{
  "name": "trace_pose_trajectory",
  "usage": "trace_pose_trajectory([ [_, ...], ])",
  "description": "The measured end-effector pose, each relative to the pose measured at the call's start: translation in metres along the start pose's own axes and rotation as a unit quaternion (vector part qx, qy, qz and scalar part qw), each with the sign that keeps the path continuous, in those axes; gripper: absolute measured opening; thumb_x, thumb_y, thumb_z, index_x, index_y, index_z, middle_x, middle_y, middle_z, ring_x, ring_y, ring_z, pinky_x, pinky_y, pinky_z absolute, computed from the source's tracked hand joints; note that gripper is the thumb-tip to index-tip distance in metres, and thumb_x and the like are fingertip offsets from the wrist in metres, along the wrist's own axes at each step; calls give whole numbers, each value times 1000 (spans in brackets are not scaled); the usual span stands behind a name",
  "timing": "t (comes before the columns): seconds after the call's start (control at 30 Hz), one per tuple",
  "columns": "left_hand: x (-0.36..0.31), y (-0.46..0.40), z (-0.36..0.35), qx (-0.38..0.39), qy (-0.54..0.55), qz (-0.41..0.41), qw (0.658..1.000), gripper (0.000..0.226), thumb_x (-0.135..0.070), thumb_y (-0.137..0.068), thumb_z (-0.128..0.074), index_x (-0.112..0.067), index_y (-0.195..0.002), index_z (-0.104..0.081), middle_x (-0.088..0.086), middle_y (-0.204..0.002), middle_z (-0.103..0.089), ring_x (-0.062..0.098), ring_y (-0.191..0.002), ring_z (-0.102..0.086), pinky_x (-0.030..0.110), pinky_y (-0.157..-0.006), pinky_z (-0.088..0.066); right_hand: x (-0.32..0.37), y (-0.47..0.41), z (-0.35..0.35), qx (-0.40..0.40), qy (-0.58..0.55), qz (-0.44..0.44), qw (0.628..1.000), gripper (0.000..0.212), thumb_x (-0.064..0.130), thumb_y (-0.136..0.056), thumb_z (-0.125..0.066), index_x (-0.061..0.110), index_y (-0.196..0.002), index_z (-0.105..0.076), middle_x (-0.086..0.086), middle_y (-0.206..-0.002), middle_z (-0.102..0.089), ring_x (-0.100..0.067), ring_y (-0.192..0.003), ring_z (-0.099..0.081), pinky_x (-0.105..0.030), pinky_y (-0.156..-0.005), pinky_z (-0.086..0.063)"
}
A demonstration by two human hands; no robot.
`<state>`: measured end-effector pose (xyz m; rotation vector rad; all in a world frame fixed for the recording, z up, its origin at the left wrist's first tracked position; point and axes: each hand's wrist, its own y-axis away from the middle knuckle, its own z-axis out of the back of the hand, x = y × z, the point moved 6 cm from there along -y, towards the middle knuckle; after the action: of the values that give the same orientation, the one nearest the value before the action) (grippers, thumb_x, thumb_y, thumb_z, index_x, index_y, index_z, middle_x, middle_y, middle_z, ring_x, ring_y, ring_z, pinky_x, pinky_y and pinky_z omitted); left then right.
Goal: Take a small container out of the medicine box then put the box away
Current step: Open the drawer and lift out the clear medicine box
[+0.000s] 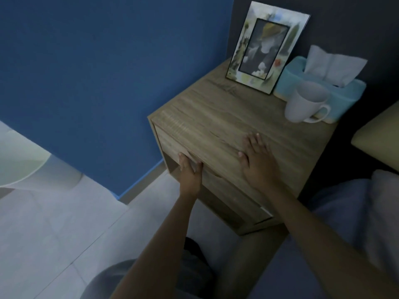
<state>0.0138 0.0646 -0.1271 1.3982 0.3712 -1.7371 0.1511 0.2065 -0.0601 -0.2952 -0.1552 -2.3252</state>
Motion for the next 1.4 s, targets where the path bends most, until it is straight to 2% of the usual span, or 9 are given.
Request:
trace_pose_trajectory([
  [0.17,3,1,-4,17,80,27,996,75,-40,-98,-39,-15,-154,4,5,-162,-14,24,-147,-20,33,-118,-19,0,-1,0,-9,0,0,1000,57,34,-102,-23,12,-154,-12,-5,-163,-10,-19,-152,-2,-35,-122,-1],
  [0.47,8,6,2,23,107,21,994,77,-41,-98,-38,-17,-153,10,4,-163,-5,23,-149,-12,40,-122,-15,0,0,0,-5,2,-6,1000,56,35,-103,-23,13,-154,-13,-4,-164,-10,-18,-152,-2,-34,-121,1],
  [0.6,15,16,14,23,127,28,991,75,-40,-98,-38,-19,-153,9,2,-163,-6,21,-148,-14,26,-115,-17,2,2,0,6,3,-8,1000,56,35,-103,-20,12,-154,-11,-4,-164,-8,-18,-152,-2,-34,-122,1],
  [0.7,23,29,26,20,130,34,991,72,-38,-99,-36,-19,-153,8,3,-162,-10,24,-147,-19,24,-108,-21,3,3,2,8,7,-8,1000,56,35,-103,-20,11,-154,-13,-6,-163,-11,-19,-152,-3,-35,-122,-1],
  [0.8,32,46,40,9,127,31,991,68,-38,-100,-33,-20,-154,5,3,-162,-13,24,-146,-20,24,-109,-19,4,3,4,10,13,-13,1000,57,35,-102,-21,11,-153,-14,-7,-163,-13,-20,-152,-4,-37,-121,-3],
  [0.93,47,64,61,-22,118,31,992,65,-40,-100,-29,-21,-154,3,3,-162,-15,25,-147,-21,35,-119,-18,6,2,5,9,11,-16,1000,57,33,-102,-22,11,-153,-14,-7,-163,-12,-21,-152,-5,-38,-122,-3],
  [1.1,59,85,81,-65,110,38,991,58,-31,-103,-24,-19,-154,0,-1,-162,-11,21,-148,-17,25,-113,-15,5,1,5,9,-2,-15,1000,56,32,-102,-23,9,-153,-17,-9,-163,-13,-23,-151,-6,-39,-123,-5],
  [1.27,67,100,101,-97,119,39,987,53,-22,-103,-25,-17,-154,-10,0,-160,-20,19,-145,-22,21,-109,-18,3,2,5,-1,0,-15,1000,56,33,-102,-22,9,-153,-17,-11,-162,-15,-23,-151,-7,-39,-123,-5],
  [1.4,74,109,113,-119,138,53,982,55,-29,-103,-29,-19,-154,-10,4,-159,-25,25,-144,-27,34,-116,-24,1,0,4,-2,3,-13,1000,56,34,-103,-21,9,-153,-17,-12,-162,-14,-25,-151,-8,-39,-122,-5],
])
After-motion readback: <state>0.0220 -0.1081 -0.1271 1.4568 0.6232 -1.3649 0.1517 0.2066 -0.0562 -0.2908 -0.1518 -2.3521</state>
